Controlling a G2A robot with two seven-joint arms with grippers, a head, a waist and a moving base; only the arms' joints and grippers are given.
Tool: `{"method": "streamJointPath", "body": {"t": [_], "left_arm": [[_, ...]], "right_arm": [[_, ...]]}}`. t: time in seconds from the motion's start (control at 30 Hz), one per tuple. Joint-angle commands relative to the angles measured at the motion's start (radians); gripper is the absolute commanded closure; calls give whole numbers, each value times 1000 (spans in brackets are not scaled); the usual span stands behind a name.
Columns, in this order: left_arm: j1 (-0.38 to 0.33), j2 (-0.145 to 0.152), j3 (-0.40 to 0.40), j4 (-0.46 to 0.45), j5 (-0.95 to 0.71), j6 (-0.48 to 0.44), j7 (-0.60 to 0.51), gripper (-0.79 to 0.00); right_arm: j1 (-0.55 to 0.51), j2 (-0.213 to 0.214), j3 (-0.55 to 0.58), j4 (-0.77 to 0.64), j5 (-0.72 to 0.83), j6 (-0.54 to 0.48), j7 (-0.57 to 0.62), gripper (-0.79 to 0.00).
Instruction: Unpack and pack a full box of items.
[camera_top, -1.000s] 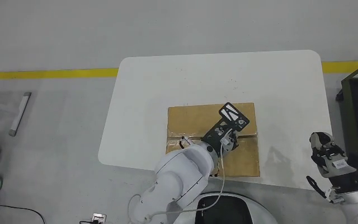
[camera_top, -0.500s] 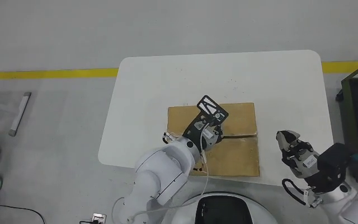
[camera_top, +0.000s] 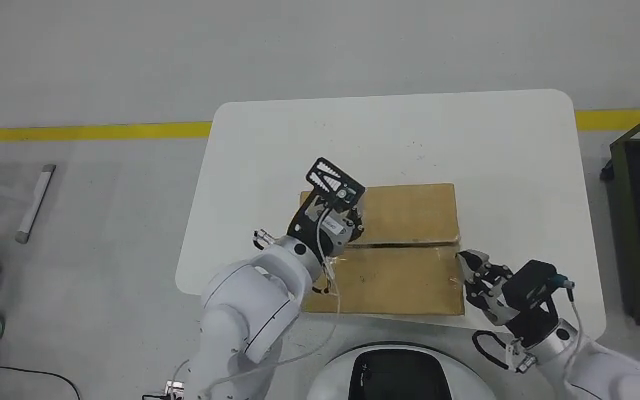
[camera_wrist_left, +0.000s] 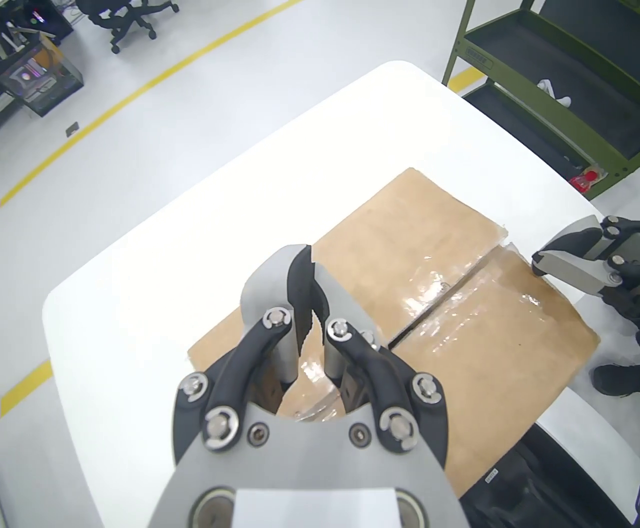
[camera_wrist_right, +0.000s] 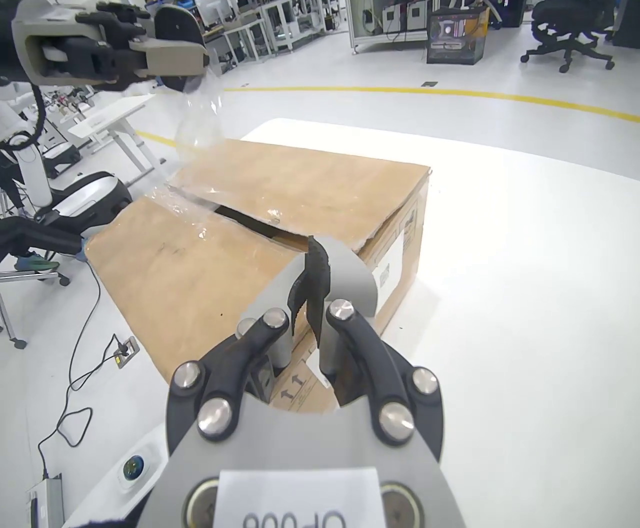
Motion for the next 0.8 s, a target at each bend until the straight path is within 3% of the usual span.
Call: {"method": "streamJointPath", "body": {"t": [0.0, 0.77], "left_arm": [[-5, 4, -24, -4, 7, -7, -1, 0], [-55, 47, -312, -27, 118, -34, 5, 0]], "right_arm": [[6, 0, -1, 1, 2, 1, 9, 0], [32, 5, -11, 11, 9, 21, 83, 0]]}}
